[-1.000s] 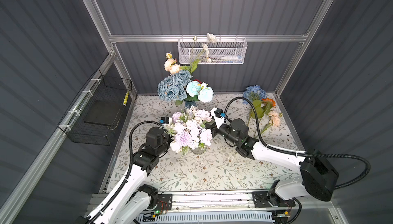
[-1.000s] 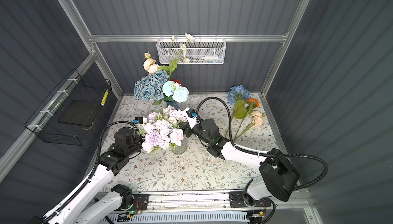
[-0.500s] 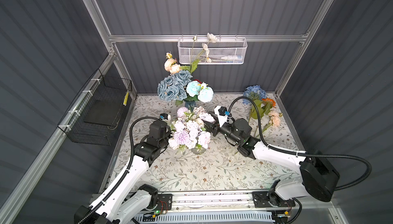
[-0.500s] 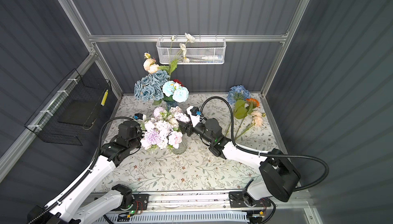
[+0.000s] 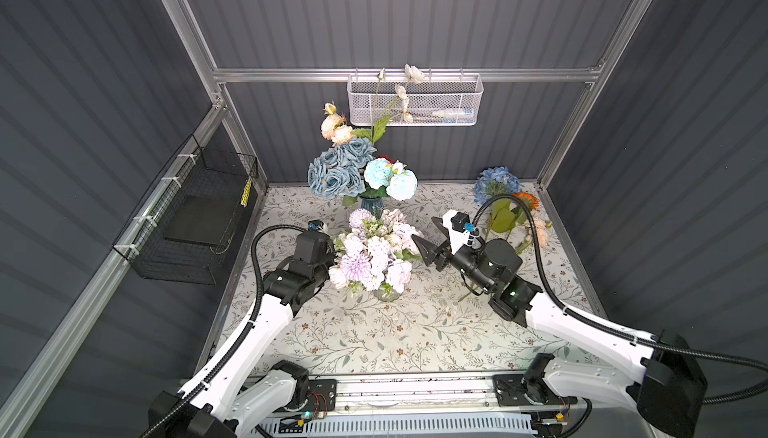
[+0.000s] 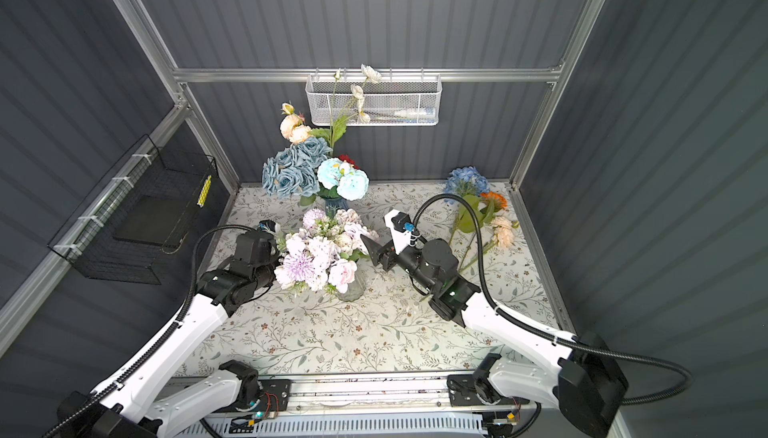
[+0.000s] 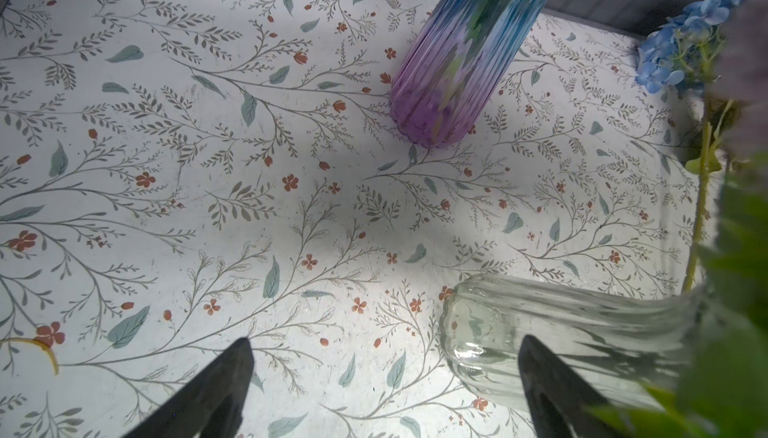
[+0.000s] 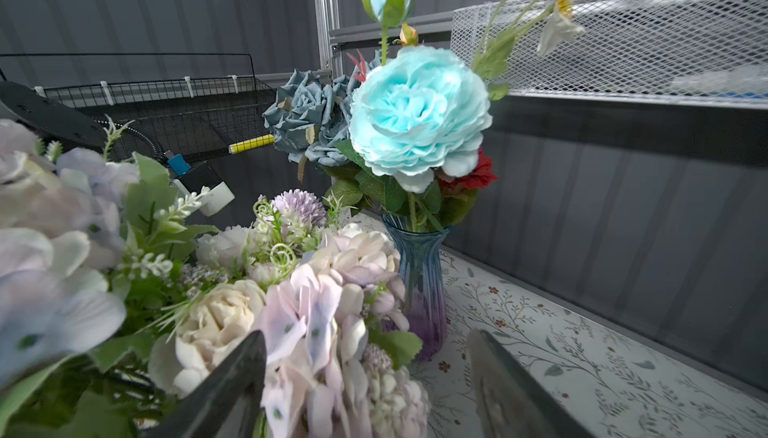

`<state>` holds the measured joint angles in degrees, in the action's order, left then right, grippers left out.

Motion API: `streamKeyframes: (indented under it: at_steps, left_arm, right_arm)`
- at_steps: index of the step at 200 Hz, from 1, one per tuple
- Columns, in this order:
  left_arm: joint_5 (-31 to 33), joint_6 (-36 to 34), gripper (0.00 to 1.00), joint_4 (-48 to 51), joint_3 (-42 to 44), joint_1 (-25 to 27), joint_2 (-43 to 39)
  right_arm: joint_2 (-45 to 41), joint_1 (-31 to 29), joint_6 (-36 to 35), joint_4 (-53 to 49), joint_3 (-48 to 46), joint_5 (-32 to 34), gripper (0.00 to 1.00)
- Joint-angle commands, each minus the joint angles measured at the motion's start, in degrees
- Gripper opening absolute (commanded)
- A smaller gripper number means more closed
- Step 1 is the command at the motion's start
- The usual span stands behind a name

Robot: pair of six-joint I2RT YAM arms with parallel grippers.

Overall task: Arrange the flowers into the vase
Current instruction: 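Open the right gripper and draw it back from the bouquet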

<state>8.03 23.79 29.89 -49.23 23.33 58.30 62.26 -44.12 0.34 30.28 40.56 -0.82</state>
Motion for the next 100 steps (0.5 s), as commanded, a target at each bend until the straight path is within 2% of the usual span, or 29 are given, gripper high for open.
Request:
streamKeyframes:
  at_steps: [1,27,53,70,100]
  left_arm:
    - [-0.32,1.25,0.99,2.78,0.39,-0.8,-1.77]
    - [-1.07,1.61,0.99,4.24,0.98,-3.05,-4.11]
    - [-5.08,2.43,0.99,4.01,1.02,-6.27,-4.4]
    - [-7.32,3.33,0.99,2.97,1.15,-7.7,-3.79]
    - [-10.31,5.08,0.99,-0.22,1.41,-8.13,-2.27]
  right_arm:
    - [-5.67,0.13,-3.54,-10.2,-0.58,1.67,0.75]
    - [-10.65,-0.96,-3.96,-20.6,-0.77,-0.64,0.68]
    - [-12.18,-6.57,-4.36,-26.23,-0.48,-2.2,0.62]
    - [-11.63,-10.01,-3.36,-25.49,-0.76,-2.6,0.6]
    - [-6.5,-14.88,-4.22,-18.32,-0.82,-2.14,0.59]
